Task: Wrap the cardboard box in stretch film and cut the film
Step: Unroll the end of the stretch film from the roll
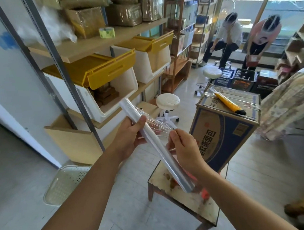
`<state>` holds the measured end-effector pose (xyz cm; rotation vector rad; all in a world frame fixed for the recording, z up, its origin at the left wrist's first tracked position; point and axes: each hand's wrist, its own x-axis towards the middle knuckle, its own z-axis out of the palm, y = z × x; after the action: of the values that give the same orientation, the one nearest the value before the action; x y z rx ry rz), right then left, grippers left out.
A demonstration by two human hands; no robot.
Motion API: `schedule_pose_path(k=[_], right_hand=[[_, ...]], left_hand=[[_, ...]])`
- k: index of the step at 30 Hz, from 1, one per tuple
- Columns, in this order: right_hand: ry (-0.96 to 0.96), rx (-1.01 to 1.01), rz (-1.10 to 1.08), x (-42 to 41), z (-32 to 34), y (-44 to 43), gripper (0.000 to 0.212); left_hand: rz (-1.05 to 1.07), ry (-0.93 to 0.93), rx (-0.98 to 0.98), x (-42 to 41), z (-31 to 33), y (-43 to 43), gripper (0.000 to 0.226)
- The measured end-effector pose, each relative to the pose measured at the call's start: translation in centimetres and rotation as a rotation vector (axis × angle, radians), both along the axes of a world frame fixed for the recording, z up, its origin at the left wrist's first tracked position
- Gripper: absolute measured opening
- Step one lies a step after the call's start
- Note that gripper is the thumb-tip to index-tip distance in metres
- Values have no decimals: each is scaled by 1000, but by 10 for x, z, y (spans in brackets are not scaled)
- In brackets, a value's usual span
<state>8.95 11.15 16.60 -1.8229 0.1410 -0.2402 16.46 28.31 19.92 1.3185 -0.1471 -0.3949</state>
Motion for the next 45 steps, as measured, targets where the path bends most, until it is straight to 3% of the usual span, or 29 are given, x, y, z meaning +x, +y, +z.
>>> schedule_pose_path(k=[3, 6, 8, 11, 14, 22, 24, 28, 30, 33, 36, 39, 45], right_hand=[[-20, -4, -3, -3, 6, -3, 31], [-3, 53, -17, 1, 6, -10, 32], [36, 128, -19, 5, 6, -15, 33], [69, 238, -36, 7, 9, -22, 32], [67, 236, -78, 7, 8, -34, 34], [-43, 74, -184, 10, 1, -61, 23], [-51, 94, -192, 11, 0, -63, 19], [1, 102, -174, 13, -5, -72, 26], [80, 51, -175, 14, -10, -80, 30], [237, 178, -141, 15, -18, -91, 31], [314, 224, -150, 22, -29, -103, 29], [324, 120, -130, 30, -40, -107, 25], [179, -102, -129, 39, -48, -119, 16]], left_hand=[[-8, -33, 44, 0, 4, -1, 42], [83, -133, 158, 2, 7, -8, 60], [109, -117, 181, 3, 1, -14, 57], [-82, 156, -194, 0, -11, -21, 33], [-218, 195, -335, -1, -24, -22, 41], [16, 72, 85, 4, -37, -28, 69], [43, 125, 98, 5, -39, -33, 66], [-49, 333, -9, 10, -35, -39, 39], [-126, 381, 18, 15, -31, -40, 28], [-189, 443, 75, 19, -24, -48, 17], [-160, 468, 118, 24, -23, -60, 22], [-161, 433, 197, 27, -24, -72, 31], [-122, 370, 305, 38, -27, -92, 39]])
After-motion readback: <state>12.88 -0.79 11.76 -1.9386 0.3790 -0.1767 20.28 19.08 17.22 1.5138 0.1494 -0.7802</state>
